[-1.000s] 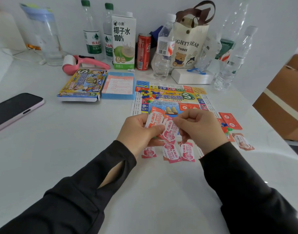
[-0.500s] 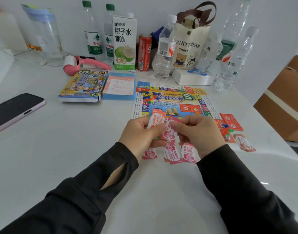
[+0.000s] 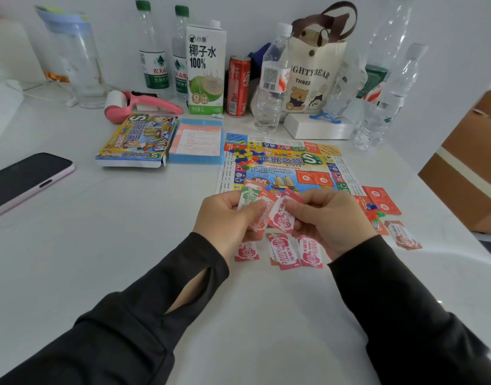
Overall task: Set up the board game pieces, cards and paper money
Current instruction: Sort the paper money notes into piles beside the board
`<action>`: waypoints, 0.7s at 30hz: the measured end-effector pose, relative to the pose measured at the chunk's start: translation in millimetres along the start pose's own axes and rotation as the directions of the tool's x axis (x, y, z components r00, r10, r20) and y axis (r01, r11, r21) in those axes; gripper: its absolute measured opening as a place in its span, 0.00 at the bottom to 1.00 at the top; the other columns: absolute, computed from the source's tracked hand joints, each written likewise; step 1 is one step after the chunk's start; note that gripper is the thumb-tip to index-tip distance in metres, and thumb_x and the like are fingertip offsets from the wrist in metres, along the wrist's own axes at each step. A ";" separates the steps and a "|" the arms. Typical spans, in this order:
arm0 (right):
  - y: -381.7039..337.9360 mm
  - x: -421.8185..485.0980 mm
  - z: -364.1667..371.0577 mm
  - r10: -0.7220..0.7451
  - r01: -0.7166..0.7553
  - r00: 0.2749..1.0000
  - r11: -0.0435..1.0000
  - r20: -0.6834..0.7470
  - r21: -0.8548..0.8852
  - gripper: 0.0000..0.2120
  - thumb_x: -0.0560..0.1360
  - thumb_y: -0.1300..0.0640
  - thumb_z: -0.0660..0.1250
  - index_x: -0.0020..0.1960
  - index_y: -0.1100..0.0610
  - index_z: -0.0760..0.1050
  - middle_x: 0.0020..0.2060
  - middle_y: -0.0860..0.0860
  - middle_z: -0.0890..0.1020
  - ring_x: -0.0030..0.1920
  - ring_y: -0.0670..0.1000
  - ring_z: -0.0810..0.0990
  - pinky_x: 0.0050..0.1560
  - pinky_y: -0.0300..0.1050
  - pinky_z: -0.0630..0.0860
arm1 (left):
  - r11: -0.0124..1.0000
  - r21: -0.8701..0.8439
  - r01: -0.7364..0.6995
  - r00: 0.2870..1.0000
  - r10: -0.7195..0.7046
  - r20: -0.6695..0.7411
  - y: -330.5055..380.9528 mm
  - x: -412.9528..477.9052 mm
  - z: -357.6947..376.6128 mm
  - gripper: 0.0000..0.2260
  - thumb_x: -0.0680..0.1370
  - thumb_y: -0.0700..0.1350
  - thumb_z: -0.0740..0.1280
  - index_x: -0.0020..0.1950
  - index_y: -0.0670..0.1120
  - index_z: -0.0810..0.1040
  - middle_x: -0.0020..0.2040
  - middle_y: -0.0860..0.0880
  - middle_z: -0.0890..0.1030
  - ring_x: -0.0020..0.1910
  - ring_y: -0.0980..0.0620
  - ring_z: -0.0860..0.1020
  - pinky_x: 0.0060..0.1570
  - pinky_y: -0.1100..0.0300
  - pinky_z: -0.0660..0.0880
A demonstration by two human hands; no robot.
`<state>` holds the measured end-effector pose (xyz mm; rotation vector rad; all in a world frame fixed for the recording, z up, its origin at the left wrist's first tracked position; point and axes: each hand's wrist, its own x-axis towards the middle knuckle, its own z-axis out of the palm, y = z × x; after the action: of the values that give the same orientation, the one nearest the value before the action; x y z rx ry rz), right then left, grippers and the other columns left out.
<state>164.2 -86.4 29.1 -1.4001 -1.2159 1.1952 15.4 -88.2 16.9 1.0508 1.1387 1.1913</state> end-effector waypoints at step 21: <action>-8.2 -10.1 8.4 -0.058 0.062 0.997 0.996 0.054 -0.065 0.03 0.69 0.63 0.71 0.37 0.58 0.80 0.24 0.52 0.79 0.25 0.48 0.75 0.30 0.40 0.77 | 0.995 -0.083 -0.052 0.998 0.049 -0.043 -0.2 -2.9 0.4 0.04 0.70 0.43 0.71 0.38 0.50 0.78 0.31 0.54 0.83 0.31 0.55 0.82 0.28 0.64 0.77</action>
<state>154.4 -95.3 37.2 -1.3790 -1.3356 1.1649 15.7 -91.1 17.0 1.0003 1.0897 1.2951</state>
